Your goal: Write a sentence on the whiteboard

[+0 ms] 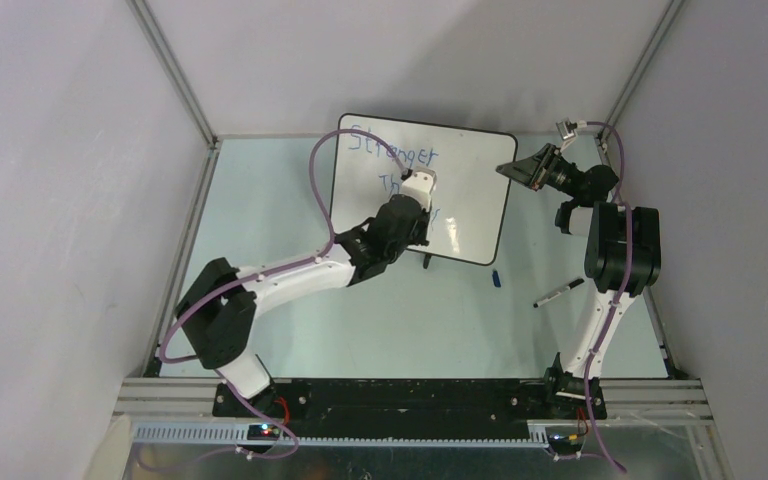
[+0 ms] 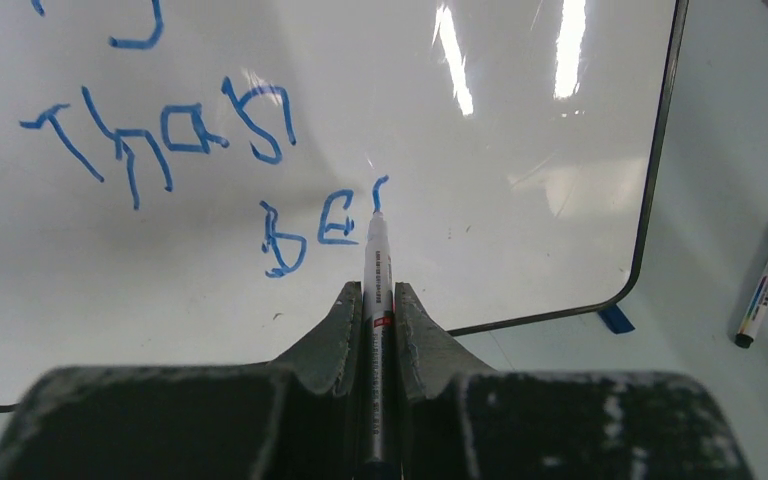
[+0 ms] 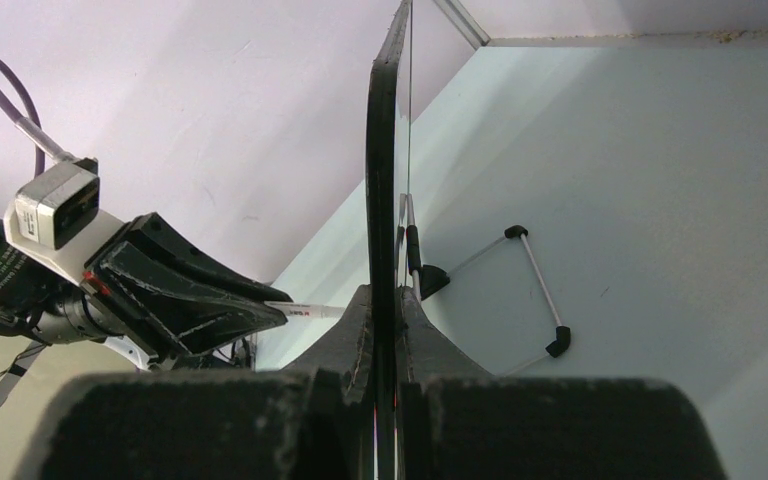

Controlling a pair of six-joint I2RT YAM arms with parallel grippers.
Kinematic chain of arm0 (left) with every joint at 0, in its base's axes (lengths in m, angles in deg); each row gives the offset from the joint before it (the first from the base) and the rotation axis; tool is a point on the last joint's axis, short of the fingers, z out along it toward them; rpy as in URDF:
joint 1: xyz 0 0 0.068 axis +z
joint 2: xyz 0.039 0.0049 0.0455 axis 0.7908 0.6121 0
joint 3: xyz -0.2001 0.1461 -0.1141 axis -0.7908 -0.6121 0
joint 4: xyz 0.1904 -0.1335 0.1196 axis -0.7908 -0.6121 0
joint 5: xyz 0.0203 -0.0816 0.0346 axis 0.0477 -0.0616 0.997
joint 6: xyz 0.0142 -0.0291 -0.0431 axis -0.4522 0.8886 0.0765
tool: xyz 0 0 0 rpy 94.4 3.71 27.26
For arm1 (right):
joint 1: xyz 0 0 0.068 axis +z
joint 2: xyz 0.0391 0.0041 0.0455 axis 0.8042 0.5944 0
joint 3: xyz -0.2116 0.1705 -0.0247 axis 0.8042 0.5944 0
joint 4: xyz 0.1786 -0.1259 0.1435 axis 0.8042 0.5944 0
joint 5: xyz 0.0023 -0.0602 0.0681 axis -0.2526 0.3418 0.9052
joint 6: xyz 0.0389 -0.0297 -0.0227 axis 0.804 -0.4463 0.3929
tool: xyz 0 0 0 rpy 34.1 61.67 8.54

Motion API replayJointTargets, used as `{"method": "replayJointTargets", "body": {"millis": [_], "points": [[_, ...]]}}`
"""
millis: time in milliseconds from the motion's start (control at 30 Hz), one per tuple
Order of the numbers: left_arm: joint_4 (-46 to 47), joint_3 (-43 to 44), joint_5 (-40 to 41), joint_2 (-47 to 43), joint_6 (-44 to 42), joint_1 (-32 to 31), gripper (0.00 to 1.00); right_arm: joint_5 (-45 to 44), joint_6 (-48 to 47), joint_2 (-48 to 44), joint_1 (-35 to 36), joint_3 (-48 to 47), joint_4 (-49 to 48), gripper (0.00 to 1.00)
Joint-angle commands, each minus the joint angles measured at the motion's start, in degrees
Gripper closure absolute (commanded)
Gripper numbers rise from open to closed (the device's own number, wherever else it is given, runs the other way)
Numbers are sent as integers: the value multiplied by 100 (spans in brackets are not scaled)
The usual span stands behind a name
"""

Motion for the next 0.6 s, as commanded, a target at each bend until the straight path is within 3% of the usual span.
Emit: {"method": "replayJointTargets", "body": {"millis": [0,567], "points": [[-47,336,309,16,-191,39,100,-54,323,-398,11,-58,-254,100],[-111,424,321,236,-213,50,100,-54,326,-391,4,-53,-261,100]]}}
